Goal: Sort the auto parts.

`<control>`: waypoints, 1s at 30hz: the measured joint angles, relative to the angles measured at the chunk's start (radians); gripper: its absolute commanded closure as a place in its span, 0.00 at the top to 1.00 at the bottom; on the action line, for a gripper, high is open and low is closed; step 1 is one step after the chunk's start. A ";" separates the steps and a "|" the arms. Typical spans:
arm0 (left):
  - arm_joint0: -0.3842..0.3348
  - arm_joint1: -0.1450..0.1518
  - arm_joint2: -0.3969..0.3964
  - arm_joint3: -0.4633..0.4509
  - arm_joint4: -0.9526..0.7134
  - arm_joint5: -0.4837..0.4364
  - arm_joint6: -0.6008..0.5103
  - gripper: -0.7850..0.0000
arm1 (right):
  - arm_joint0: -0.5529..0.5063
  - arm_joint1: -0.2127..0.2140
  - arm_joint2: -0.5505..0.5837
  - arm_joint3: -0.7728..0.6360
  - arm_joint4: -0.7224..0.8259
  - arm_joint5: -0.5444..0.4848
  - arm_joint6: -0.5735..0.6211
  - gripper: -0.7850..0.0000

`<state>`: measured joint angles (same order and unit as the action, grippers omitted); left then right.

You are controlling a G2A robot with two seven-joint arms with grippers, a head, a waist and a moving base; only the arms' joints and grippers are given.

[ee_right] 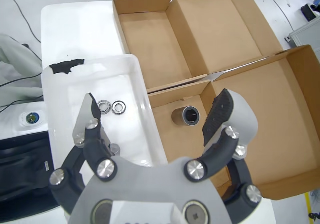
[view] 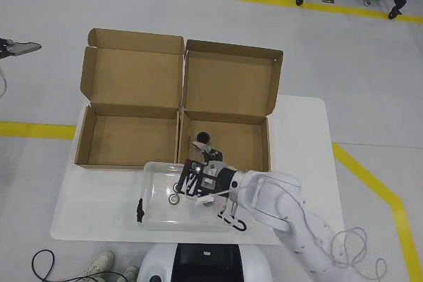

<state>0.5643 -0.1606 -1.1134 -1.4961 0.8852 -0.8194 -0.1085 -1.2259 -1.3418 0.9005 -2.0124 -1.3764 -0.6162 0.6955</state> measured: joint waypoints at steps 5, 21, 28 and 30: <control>0.000 0.000 0.000 0.000 0.000 0.000 0.000 1.00 | -0.051 0.014 -0.003 -0.006 -0.022 -0.043 0.025 0.93; 0.000 0.000 0.000 0.000 0.000 0.000 0.000 1.00 | -0.096 0.027 -0.074 0.111 -0.157 0.012 0.166 0.80; 0.000 0.000 0.000 0.000 0.000 0.000 0.000 1.00 | -0.071 0.019 -0.115 0.166 -0.153 0.029 0.234 0.68; 0.000 0.000 0.000 0.000 0.000 0.000 0.000 1.00 | -0.060 0.017 -0.124 0.184 -0.139 0.029 0.252 0.67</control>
<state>0.5643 -0.1606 -1.1134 -1.4961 0.8852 -0.8194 -0.1085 -1.2860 -1.3252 0.7767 -1.8285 -1.5155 -0.5872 0.9478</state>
